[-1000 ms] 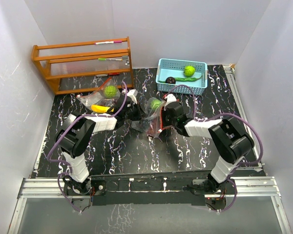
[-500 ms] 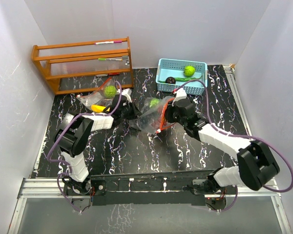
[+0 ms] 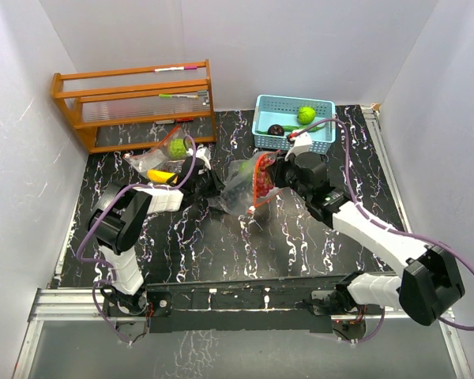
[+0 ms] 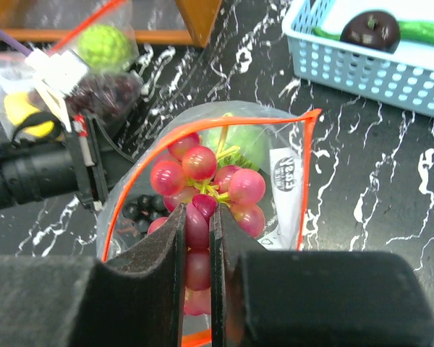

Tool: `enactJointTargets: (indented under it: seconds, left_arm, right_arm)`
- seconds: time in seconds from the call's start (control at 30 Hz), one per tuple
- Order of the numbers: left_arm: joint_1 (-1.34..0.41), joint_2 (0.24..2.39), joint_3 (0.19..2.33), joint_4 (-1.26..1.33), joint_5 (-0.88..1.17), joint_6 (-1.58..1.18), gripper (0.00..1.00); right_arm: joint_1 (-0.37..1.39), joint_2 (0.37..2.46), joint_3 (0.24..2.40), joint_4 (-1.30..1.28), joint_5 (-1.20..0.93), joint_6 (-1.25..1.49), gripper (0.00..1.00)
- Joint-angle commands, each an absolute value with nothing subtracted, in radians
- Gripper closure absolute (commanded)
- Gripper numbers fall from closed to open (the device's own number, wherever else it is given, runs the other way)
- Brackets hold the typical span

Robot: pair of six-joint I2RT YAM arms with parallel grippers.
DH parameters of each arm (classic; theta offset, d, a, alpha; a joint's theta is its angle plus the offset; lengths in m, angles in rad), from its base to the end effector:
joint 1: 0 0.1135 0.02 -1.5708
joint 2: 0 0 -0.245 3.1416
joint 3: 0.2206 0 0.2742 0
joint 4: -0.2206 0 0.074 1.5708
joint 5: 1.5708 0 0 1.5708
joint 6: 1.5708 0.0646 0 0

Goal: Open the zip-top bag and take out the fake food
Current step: Pick up the fake fruit from the zipper food storage bag, then place the fake fruit in the bin.

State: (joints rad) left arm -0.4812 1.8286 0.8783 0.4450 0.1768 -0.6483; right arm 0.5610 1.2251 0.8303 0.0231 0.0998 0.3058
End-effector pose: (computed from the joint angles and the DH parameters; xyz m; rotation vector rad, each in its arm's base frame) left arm 0.3557 -0.1986 0.1010 -0.0685 2.1861 -0.8528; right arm 0.2878 0.1732 0.2463 -0.1839 1.9620 0.4760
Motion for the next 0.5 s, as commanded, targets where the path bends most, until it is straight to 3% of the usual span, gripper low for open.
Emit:
enactJointTargets:
  seconds: [0.0, 0.27, 0.47]
  left_arm:
    - [-0.468, 1.805, 0.857, 0.423, 0.154, -0.654, 1.0]
    - [-0.46, 1.832, 0.851, 0.445, 0.164, -0.667, 1.0]
    - [-0.46, 1.824, 0.85, 0.438, 0.153, -0.654, 1.0]
  right_arm:
    - [0.563, 1.139, 0.915, 0.076, 0.136, 0.281, 0.93]
    - [0.561, 1.123, 0.975, 0.073, 0.276, 0.173, 0.93]
    - [0.543, 1.238, 1.044, 0.156, 0.381, 0.095, 0.93]
